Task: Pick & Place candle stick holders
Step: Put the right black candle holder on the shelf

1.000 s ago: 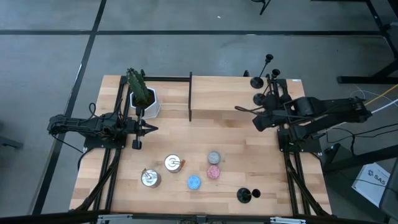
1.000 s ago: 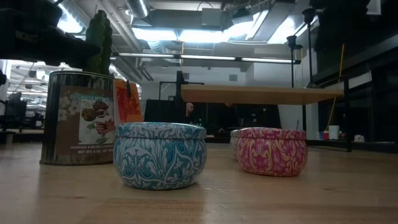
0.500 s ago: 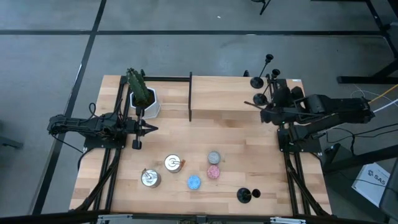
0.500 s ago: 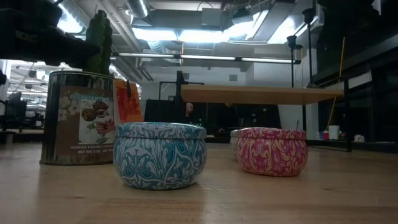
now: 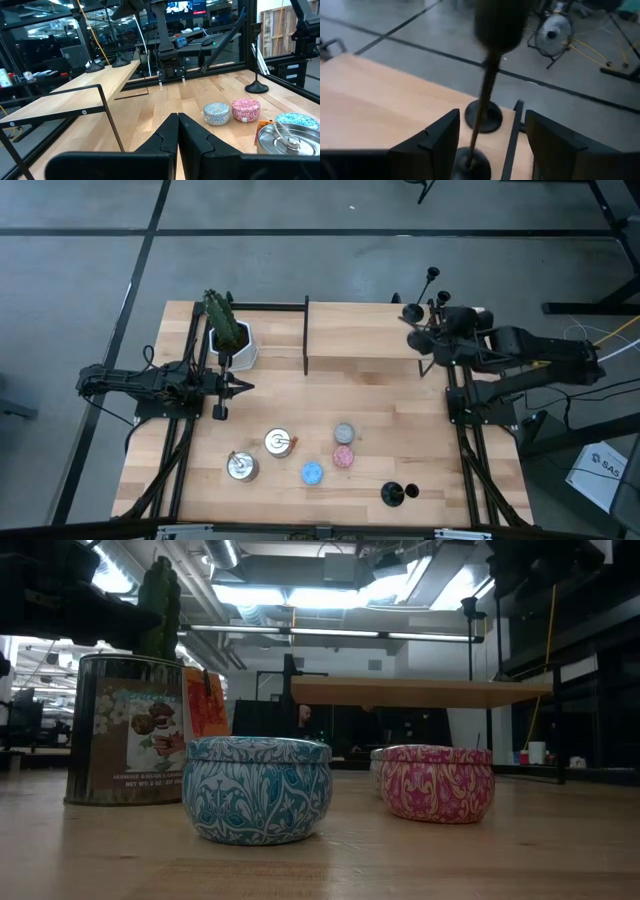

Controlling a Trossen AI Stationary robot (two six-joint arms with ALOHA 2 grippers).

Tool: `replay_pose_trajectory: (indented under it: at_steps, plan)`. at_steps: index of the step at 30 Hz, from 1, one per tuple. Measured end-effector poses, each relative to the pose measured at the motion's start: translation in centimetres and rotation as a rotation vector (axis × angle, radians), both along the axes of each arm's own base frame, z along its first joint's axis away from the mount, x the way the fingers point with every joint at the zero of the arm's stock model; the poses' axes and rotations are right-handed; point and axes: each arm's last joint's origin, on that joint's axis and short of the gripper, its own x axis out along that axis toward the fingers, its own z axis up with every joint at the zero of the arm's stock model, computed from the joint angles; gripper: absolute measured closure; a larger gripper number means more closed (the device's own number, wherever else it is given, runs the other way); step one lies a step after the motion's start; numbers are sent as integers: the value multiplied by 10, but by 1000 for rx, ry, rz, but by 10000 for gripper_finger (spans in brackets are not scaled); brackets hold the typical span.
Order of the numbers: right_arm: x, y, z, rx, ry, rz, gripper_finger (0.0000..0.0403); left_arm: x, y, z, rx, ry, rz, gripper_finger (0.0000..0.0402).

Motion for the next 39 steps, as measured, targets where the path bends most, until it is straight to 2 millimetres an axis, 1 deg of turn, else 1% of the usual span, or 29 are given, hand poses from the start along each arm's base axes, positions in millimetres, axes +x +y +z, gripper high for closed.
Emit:
replay_pose_trajectory:
  at_steps: [4, 8, 12, 19, 23, 29, 33, 39]
  plan:
    - [3, -7, 2, 3, -7, -25, 178, 0, 0, 0, 0, 0, 0, 398]
    - [9, -12, 6, -16, -19, -7, 183, 0, 0, 0, 0, 0, 0, 398]
    - [13, -19, 11, -43, -38, -17, 197, 0, 0, 0, 0, 0, 0, 398]
    - [11, -30, 10, -27, -34, -67, 224, 0, 0, 0, 0, 0, 0, 398]
    - [12, -32, 9, 2, -31, -55, 251, 0, 0, 0, 0, 0, 0, 398]
    - [15, -32, 7, 14, -15, -46, 315, 0, 0, 0, 0, 0, 0, 398]
    - [19, -33, 5, 13, 12, -40, 351, 0, 0, 0, 0, 0, 0, 398]
    - [25, -34, 4, 7, 22, -37, 376, 0, 0, 0, 0, 0, 0, 398]
